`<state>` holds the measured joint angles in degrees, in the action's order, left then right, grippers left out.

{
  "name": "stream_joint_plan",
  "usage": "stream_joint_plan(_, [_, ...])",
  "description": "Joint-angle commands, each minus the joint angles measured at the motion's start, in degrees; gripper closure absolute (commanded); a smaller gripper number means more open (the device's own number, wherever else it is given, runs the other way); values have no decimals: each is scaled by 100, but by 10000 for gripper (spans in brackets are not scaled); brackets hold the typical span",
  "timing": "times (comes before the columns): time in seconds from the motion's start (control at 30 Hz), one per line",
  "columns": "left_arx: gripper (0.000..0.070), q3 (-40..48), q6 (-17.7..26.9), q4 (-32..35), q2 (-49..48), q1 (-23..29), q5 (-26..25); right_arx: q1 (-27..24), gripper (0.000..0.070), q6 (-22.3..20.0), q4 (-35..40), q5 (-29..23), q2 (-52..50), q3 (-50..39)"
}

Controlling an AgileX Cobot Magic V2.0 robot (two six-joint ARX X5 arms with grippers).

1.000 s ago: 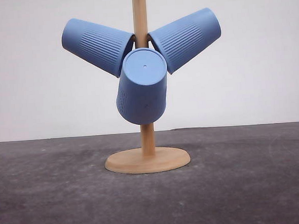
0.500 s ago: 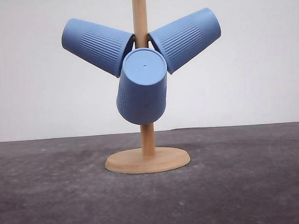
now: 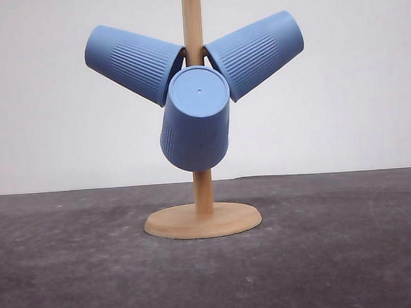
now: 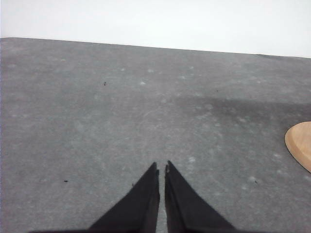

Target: Place three cups

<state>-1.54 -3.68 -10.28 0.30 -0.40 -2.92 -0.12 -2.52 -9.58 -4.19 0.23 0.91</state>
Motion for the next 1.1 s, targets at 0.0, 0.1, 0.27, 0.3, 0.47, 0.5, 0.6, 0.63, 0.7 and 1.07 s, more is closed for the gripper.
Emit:
stream_joint_plan(0.0, [700,79,-2,-35,-11,0,-4,-7,684,41,57,2,-2,-20])
stream_joint_plan(0.1, [700,79,-2,-37,-11,0,-4,-7,684,41,57,4,-2,-20])
stream_joint_plan(0.27, [700,79,-2,-35,-11,0,-4,-7,684,42,57,2,-2,-20])
stream_joint_plan(0.3, [700,79,-2,-35,-11,0,-4,-7,684,41,57,2,-2,-20])
stream_joint_plan(0.47, [700,79,-2,-37,-11,0,-4,-7,684,40,57,2,-2,-20])
stream_joint_plan(0.5, [700,79,-2,-37,-11,0,-4,-7,684,42,57,4,-2,-20])
stream_joint_plan(0.6, [700,79,-2,-37,-11,0,-4,-7,684,39,57,4,-2,-20])
stream_joint_plan(0.63, [700,79,-2,-37,-11,0,-4,-7,684,40,59,2,-2,-20])
stream_joint_plan(0.7, [700,79,-2,-35,-11,0,-4,-7,684,42,59,2,-2,-20])
stream_joint_plan(1.07, [700,79,-2,-37,-11,0,-4,-7,684,42,57,4,-2,-20])
